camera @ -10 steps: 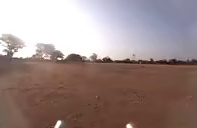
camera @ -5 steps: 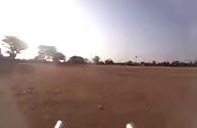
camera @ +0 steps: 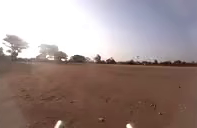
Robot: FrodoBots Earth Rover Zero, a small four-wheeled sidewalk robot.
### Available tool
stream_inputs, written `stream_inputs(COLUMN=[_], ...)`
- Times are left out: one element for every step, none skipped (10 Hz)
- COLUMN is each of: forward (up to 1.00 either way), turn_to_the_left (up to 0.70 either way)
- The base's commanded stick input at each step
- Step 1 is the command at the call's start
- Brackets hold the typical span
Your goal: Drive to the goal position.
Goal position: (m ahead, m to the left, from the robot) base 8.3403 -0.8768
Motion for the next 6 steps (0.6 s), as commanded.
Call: stream_inputs(forward=[0.7,0.7,0.7,0.7,0.7,0.7], turn_to_the_left=[0.0,0.0,0.0,0.0,0.0,0.0])
